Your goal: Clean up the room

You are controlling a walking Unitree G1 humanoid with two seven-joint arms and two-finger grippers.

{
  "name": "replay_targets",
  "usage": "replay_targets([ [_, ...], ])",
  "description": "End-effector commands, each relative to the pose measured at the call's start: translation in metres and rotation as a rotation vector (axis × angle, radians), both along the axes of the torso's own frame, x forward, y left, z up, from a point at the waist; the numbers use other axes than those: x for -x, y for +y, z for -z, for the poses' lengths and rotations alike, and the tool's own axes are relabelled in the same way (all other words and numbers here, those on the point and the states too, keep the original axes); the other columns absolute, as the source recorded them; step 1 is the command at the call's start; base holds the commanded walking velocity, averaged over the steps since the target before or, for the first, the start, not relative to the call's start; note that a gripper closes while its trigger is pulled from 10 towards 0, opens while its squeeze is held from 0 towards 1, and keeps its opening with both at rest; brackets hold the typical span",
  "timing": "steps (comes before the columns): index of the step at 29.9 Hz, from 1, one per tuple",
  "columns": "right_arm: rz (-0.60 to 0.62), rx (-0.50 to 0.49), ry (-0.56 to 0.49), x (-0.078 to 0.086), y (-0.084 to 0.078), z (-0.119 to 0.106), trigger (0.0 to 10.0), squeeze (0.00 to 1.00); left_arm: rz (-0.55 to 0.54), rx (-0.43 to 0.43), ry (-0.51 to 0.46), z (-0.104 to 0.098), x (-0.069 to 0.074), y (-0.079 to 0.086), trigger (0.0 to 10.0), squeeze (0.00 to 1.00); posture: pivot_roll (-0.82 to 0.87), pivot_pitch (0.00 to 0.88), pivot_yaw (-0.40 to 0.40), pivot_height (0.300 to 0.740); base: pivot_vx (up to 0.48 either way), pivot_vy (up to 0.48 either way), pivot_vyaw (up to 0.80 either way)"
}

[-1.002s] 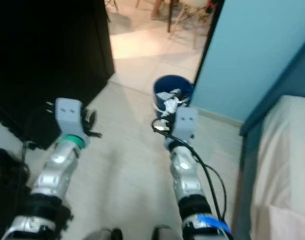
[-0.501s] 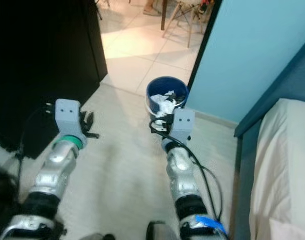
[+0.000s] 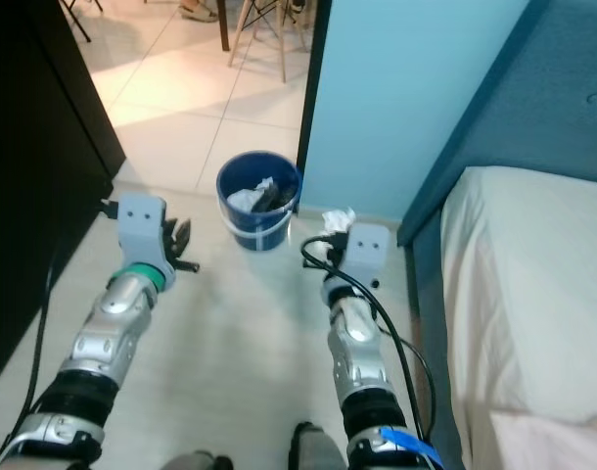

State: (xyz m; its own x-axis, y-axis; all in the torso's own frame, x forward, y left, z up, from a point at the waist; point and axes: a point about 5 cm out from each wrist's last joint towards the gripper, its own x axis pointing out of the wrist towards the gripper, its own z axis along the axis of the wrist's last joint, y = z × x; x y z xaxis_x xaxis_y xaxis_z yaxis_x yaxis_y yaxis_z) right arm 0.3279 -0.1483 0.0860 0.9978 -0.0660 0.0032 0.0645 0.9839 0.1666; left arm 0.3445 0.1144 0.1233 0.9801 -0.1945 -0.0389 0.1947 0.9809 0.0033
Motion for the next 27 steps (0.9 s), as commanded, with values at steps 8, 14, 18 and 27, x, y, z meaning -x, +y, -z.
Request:
replay_targets([
  [8,-0.021,-0.009,0.077,0.004,0.010,0.017,10.0,0.00,-0.028,-0.020,0.048,0.013,0.003,0.016,10.0,0.00,0.09,0.071,0.059,0.740,0.334,0.000,0.00],
  [14,-0.017,-0.017,0.098,0.006,0.010,0.022,10.0,0.00,-0.026,-0.035,0.045,0.010,0.001,0.020,10.0,0.00,0.11,0.071,0.065,0.740,0.330,0.000,0.00],
  [18,-0.015,-0.021,0.109,0.008,0.012,0.026,10.0,0.00,-0.027,-0.039,0.044,0.008,0.000,0.022,10.0,0.00,0.12,0.070,0.072,0.740,0.324,0.000,0.00],
  [27,0.016,-0.033,0.122,0.011,0.012,0.032,10.0,0.00,0.002,-0.059,0.051,0.007,-0.002,0.020,10.0,0.00,0.14,0.063,0.105,0.740,0.322,0.000,0.00],
])
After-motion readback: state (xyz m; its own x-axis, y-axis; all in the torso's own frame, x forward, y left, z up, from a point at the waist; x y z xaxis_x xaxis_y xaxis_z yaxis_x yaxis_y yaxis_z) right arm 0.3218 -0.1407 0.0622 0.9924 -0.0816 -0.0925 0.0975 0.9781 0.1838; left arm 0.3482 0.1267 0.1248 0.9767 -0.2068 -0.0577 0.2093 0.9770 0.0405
